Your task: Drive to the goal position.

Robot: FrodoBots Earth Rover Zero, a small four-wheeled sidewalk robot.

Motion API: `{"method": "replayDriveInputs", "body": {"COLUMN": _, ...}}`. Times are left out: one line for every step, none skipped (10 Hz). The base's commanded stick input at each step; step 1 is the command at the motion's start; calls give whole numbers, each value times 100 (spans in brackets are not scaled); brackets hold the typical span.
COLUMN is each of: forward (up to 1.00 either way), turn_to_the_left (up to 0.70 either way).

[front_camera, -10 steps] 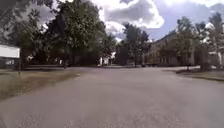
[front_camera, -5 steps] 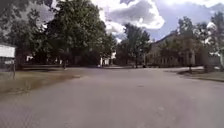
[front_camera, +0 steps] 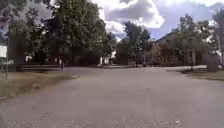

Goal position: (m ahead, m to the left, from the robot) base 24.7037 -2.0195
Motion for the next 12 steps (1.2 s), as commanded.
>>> {"method": "replayDriveInputs", "body": {"forward": 85, "turn_to_the_left": 1}}
{"method": "replayDriveInputs", "body": {"forward": 85, "turn_to_the_left": 1}}
{"method": "replayDriveInputs", "body": {"forward": 85, "turn_to_the_left": 1}}
{"method": "replayDriveInputs", "body": {"forward": 85, "turn_to_the_left": 1}}
{"method": "replayDriveInputs", "body": {"forward": 85, "turn_to_the_left": 1}}
{"method": "replayDriveInputs", "body": {"forward": 85, "turn_to_the_left": 1}}
{"method": "replayDriveInputs", "body": {"forward": 85, "turn_to_the_left": 1}}
{"method": "replayDriveInputs", "body": {"forward": 85, "turn_to_the_left": 1}}
{"method": "replayDriveInputs", "body": {"forward": 85, "turn_to_the_left": 1}}
{"method": "replayDriveInputs", "body": {"forward": 85, "turn_to_the_left": 1}}
{"method": "replayDriveInputs", "body": {"forward": 85, "turn_to_the_left": 1}}
{"method": "replayDriveInputs", "body": {"forward": 85, "turn_to_the_left": 1}}
